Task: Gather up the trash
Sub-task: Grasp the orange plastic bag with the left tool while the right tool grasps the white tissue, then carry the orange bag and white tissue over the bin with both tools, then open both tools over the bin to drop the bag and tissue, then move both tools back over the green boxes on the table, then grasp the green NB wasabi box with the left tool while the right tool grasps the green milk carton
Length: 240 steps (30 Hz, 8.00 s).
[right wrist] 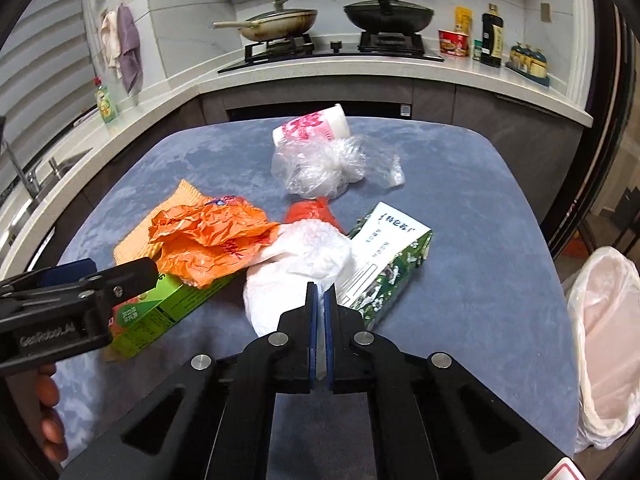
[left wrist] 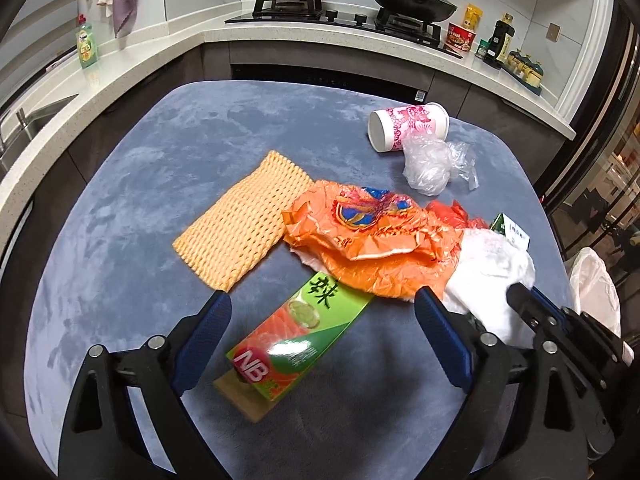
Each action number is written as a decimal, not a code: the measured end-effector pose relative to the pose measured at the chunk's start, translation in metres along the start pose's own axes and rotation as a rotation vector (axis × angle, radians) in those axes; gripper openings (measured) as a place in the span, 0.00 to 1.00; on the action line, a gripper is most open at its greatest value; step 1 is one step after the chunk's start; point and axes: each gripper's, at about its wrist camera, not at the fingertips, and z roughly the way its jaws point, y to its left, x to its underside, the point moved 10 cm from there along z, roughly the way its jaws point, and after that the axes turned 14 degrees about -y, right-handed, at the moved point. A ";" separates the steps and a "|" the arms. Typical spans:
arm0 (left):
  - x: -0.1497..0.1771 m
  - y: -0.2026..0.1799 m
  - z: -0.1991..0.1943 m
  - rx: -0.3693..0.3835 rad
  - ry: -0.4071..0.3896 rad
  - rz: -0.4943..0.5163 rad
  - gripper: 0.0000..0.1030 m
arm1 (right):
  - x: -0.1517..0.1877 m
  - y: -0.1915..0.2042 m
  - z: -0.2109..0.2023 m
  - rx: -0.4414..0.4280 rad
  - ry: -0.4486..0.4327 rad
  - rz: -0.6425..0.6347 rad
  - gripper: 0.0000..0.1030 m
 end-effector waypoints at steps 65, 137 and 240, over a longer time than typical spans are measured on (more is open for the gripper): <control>0.017 -0.353 -0.087 0.489 -0.031 0.306 0.09 | -0.047 -0.330 -0.209 0.408 -0.340 0.346 0.03; -0.009 -0.169 -0.057 0.185 -0.094 0.164 0.69 | -0.035 -0.186 -0.132 0.235 -0.216 0.229 0.68; 0.062 -0.149 -0.053 0.207 0.051 0.181 0.37 | 0.069 -0.123 -0.073 0.091 0.046 0.213 0.55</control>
